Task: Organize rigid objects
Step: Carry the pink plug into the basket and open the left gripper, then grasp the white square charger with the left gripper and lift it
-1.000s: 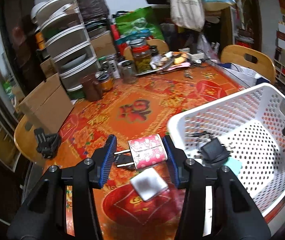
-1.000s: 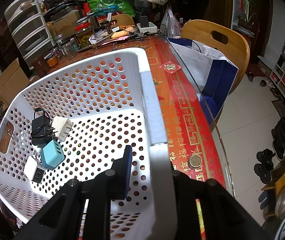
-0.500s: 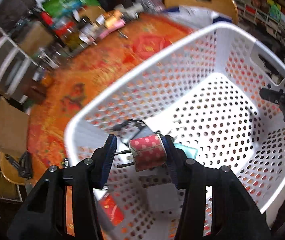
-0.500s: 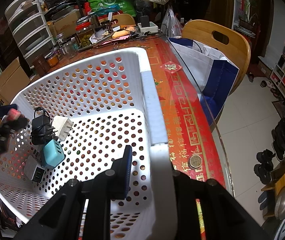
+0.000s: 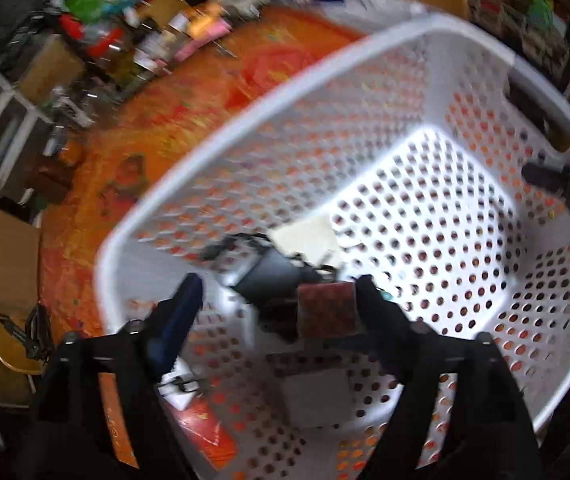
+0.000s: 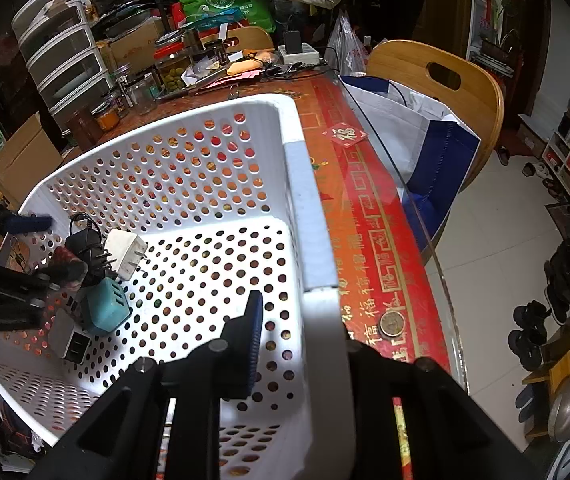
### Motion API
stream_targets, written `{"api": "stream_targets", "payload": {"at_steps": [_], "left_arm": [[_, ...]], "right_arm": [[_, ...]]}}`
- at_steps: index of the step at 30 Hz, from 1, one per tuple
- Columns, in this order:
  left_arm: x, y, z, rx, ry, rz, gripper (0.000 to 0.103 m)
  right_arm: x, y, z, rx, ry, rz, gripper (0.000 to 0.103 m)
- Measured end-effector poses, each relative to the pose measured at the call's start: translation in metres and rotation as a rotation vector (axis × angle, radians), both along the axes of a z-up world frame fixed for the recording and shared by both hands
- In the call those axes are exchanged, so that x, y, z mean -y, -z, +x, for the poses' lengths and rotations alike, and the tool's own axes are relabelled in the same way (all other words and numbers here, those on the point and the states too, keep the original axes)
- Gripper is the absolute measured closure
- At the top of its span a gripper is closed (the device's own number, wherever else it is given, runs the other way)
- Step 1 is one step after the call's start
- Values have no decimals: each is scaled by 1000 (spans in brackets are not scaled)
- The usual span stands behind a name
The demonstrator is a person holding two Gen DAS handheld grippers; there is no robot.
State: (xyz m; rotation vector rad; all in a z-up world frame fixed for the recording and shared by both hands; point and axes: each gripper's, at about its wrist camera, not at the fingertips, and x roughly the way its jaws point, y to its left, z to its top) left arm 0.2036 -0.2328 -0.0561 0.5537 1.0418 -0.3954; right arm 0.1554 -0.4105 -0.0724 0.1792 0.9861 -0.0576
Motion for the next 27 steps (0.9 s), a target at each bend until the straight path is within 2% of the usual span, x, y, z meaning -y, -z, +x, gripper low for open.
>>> {"api": "stream_targets", "payload": {"at_steps": [2, 4, 5, 7, 9, 12, 15, 17, 25, 27], "left_arm": [[-36, -23, -8, 91, -51, -57, 18], [-80, -38, -15, 160, -131, -128, 0], [-106, -43, -18, 181, -180, -179, 0], [-148, -38, -18, 159, -257, -228, 0], [-186, -24, -19, 142, -341, -239, 0], [-221, 4, -21, 113, -408, -246, 0], [-233, 37, -17, 23, -408, -327, 0], [-231, 53, -15, -9, -403, -349, 0], [-208, 83, 8, -2, -416, -346, 0], [-208, 88, 13, -23, -417, -359, 0]], "right_arm": [[0, 0, 0, 0, 0, 1, 82], [0, -1, 1, 1, 2, 2, 82], [0, -1, 1, 0, 3, 3, 82], [0, -1, 2, -1, 3, 2, 82], [0, -1, 1, 0, 1, 2, 82], [1, -1, 1, 3, 2, 4, 82], [1, 0, 2, 1, 3, 4, 82], [1, 0, 1, 1, 3, 4, 82], [2, 0, 1, -2, 5, 7, 82], [2, 0, 1, -2, 4, 6, 82]]}}
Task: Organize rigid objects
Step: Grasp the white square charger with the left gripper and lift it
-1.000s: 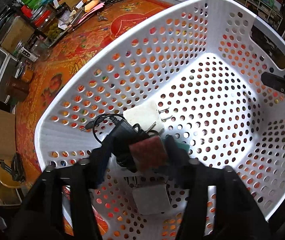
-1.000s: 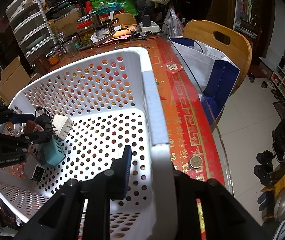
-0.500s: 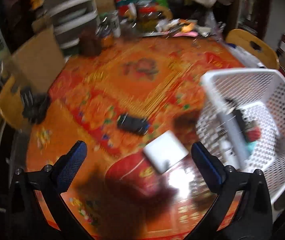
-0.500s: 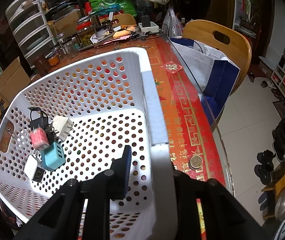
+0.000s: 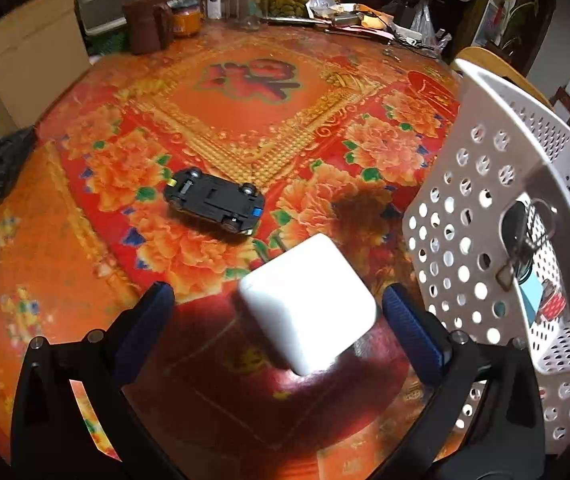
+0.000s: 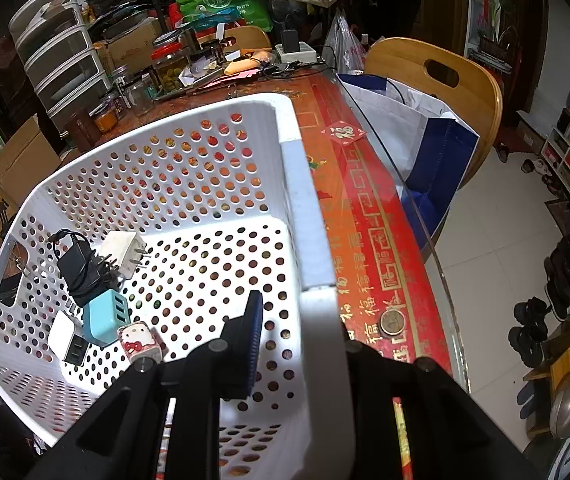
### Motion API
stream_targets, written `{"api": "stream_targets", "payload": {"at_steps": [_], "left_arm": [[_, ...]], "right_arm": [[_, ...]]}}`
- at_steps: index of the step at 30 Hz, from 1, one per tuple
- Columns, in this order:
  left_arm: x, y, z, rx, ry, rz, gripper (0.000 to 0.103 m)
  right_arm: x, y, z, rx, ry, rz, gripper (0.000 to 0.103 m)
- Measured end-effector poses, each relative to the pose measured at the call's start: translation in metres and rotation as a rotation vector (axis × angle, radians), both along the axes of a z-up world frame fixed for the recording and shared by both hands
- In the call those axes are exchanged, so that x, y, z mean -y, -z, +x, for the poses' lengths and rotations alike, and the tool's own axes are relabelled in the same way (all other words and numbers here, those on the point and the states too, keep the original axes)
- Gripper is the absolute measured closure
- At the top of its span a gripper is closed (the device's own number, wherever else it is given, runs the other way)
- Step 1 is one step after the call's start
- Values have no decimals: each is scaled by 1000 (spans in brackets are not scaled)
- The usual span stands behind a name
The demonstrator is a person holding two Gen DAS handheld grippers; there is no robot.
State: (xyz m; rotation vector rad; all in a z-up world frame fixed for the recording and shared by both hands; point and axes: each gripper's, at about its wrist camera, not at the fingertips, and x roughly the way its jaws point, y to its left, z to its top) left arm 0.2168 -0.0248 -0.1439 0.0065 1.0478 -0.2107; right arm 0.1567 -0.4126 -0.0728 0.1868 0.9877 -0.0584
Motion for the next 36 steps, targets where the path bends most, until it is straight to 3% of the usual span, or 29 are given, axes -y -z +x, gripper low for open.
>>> {"api": "stream_targets", "payload": {"at_steps": [12, 14, 15, 16, 18, 22, 29, 36], "left_arm": [[7, 23, 6, 11, -17, 63, 0], [8, 22, 5, 29, -14, 62, 3], [8, 21, 4, 36, -7, 60, 11], [10, 19, 2, 46, 3, 58, 29], [13, 15, -1, 67, 7, 91, 30], [8, 12, -5, 80, -9, 85, 30], [-11, -36, -26, 213, -100, 147, 30], [-18, -77, -29, 251, -133, 188, 30]], "right_arm": [[0, 0, 0, 1, -3, -2, 82], [0, 0, 0, 1, -3, -2, 82], [0, 0, 0, 1, -3, -2, 82], [0, 0, 0, 0, -3, -2, 82], [0, 0, 0, -2, -2, -3, 82], [1, -1, -1, 4, -1, 0, 82], [1, -1, -1, -1, -4, -5, 82], [0, -1, -1, 0, -4, -5, 82]]}}
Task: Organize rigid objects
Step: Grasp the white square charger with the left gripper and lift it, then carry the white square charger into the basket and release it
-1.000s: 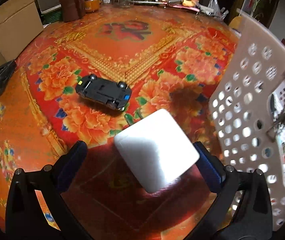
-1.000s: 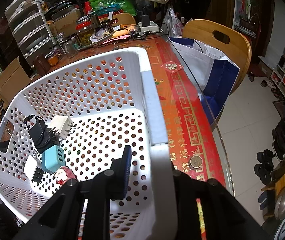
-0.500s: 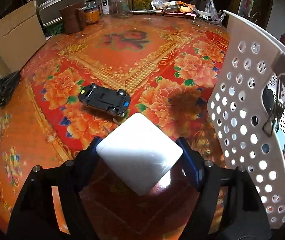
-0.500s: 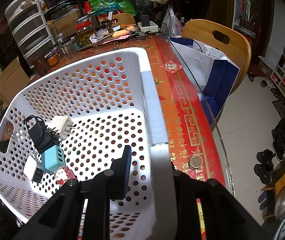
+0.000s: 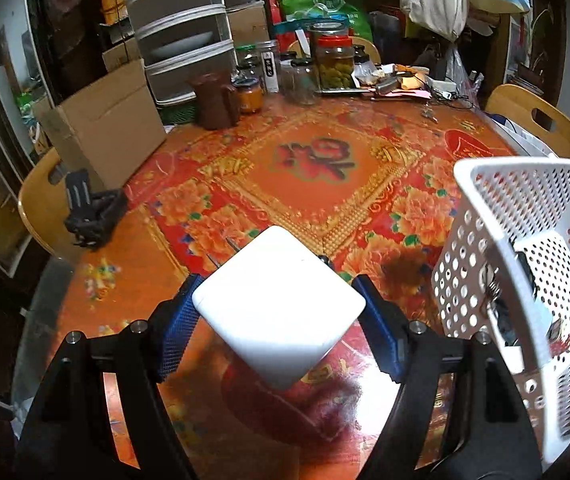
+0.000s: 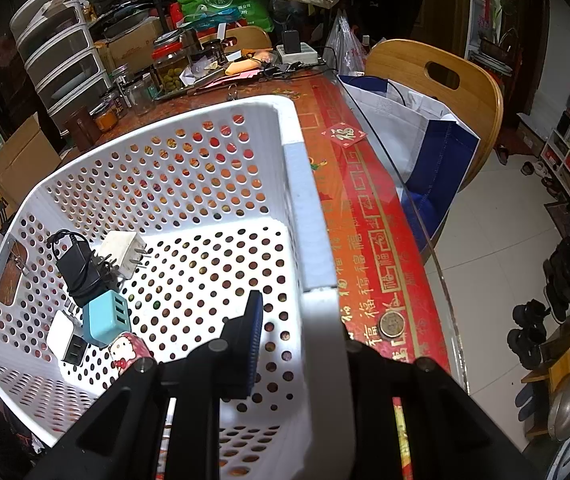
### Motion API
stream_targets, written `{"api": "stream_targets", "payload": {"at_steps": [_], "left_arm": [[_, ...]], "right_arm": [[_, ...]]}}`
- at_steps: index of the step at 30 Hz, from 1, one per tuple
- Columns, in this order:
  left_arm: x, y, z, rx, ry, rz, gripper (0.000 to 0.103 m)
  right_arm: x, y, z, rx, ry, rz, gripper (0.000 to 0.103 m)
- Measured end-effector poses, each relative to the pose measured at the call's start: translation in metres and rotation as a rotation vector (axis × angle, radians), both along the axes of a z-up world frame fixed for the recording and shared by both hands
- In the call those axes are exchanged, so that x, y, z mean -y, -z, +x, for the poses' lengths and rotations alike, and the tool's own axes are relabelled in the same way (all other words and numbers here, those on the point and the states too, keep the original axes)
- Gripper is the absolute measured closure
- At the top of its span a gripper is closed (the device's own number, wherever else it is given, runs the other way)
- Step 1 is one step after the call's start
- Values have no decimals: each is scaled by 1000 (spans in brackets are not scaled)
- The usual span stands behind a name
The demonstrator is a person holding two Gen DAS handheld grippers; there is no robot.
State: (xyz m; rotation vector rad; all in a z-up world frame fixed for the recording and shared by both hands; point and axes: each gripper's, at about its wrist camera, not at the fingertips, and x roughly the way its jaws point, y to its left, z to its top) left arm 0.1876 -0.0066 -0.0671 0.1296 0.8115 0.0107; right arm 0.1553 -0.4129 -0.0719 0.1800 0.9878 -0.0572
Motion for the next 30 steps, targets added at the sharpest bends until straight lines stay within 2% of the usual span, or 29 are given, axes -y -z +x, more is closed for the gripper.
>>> {"api": "stream_targets", "payload": {"at_steps": [6, 15, 24, 30], "left_arm": [[15, -28, -6, 34, 14, 29, 30], [66, -66, -34, 107, 90, 66, 30], [131, -68, -56, 81, 240, 112, 30], [164, -56, -61, 42, 268, 171, 30]], "right_arm": [[0, -1, 0, 1, -3, -1, 82], [-2, -2, 1, 6, -7, 0, 82], [-2, -2, 1, 6, -7, 1, 82], [-2, -1, 1, 9, -8, 2, 82]]}}
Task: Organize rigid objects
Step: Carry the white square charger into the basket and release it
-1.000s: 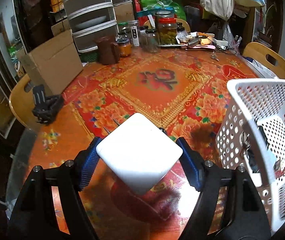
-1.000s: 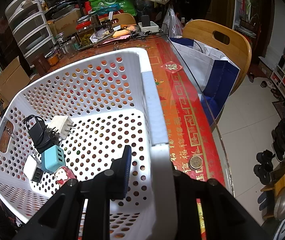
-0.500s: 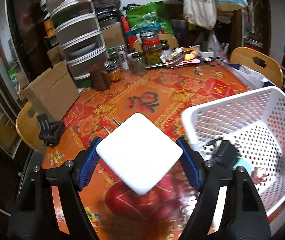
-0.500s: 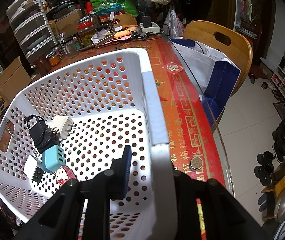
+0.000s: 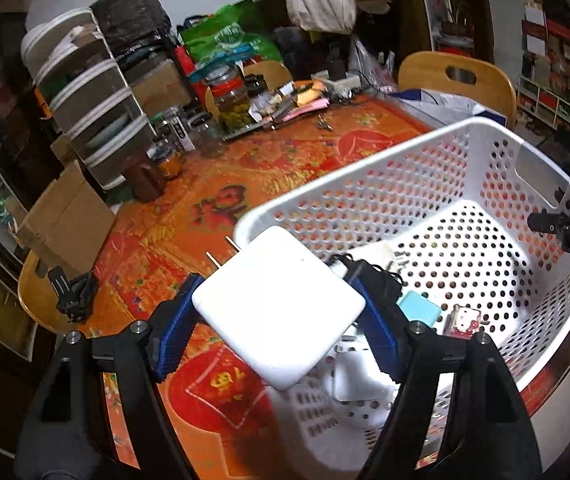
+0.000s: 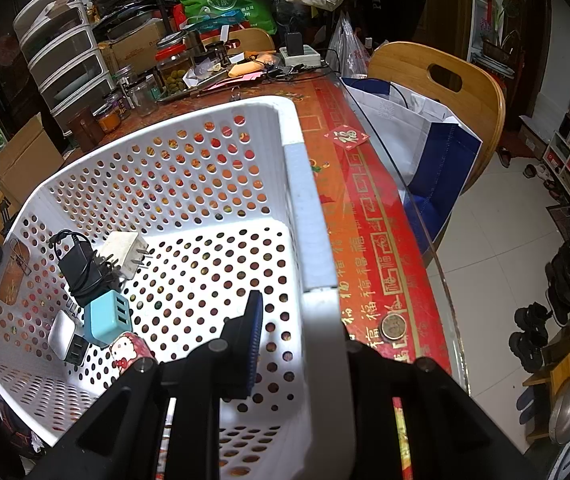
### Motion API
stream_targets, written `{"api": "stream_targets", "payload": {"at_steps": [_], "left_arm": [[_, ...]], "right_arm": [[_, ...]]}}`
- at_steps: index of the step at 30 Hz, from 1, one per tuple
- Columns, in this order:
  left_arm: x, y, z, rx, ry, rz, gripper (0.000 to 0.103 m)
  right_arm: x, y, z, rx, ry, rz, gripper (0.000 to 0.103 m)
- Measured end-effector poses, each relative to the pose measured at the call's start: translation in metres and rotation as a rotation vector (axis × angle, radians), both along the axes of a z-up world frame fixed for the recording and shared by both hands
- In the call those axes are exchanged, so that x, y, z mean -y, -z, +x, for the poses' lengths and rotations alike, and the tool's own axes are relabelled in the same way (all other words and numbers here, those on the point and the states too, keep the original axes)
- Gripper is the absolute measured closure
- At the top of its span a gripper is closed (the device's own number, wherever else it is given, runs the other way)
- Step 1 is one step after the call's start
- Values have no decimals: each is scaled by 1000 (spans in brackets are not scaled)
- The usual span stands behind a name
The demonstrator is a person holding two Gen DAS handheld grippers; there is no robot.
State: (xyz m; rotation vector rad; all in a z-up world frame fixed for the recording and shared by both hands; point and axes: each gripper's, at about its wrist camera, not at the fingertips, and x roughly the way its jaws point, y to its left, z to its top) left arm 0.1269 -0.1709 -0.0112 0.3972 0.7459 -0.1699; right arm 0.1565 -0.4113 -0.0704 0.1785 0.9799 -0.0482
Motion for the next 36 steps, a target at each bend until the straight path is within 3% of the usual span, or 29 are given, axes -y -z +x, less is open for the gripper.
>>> {"api": "stream_targets", "payload": {"at_steps": [16, 27, 31, 35, 36], "left_arm": [[31, 52, 17, -211, 63, 14, 30], [33, 53, 21, -225, 66, 4, 28], [30, 44, 15, -174, 72, -5, 14], [-3, 6, 2, -14, 24, -64, 11], [-18, -3, 2, 21, -6, -88, 6]], "right_arm": [[0, 0, 0, 1, -3, 1, 82], [-2, -1, 0, 1, -5, 2, 81], [-1, 0, 0, -1, -6, 1, 81], [-1, 1, 0, -5, -6, 1, 81], [0, 2, 0, -6, -7, 2, 81]]}}
